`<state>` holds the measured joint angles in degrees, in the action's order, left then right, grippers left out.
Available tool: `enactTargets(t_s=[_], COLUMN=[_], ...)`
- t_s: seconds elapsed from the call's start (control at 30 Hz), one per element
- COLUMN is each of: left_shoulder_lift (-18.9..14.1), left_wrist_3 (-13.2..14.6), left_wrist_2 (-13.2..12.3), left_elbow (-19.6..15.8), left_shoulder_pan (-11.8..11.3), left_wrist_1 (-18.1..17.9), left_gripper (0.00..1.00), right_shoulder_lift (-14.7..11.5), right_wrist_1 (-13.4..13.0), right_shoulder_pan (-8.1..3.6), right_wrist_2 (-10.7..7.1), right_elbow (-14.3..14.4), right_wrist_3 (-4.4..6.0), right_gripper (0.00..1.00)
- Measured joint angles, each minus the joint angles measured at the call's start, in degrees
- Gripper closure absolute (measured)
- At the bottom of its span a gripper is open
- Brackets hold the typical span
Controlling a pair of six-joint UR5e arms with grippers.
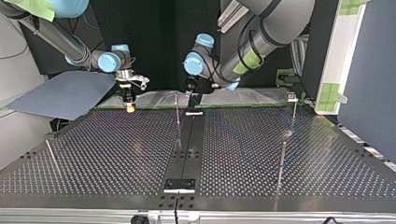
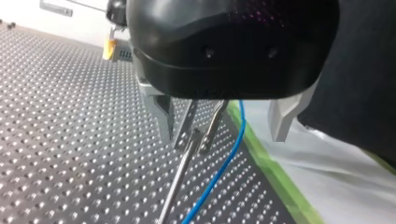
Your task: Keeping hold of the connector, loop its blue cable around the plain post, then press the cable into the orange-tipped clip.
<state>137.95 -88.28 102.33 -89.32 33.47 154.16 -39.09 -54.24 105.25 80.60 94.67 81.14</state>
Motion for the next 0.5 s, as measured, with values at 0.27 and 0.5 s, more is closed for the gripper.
enactTargets(t_s=[0.27,0.5], left_shoulder_lift=[-0.2,-0.4], left_wrist_3=[0.0,-0.3], left_wrist_2=[0.3,0.2], left_elbow=[-1.8,-2.4], left_shoulder_pan=[1.0,1.7], left_wrist_1=[-0.7,-2.6], left_gripper=[0.0,0.0], right_shoulder_lift=[0.0,0.0], right_wrist_1=[0.2,0.3], right_shoulder_pan=[0.05,0.08], right_wrist_2=[-0.22,-0.67], right_elbow=[0.0,0.0], right_wrist_3=[0.0,0.01], right_gripper=[1.0,1.0])
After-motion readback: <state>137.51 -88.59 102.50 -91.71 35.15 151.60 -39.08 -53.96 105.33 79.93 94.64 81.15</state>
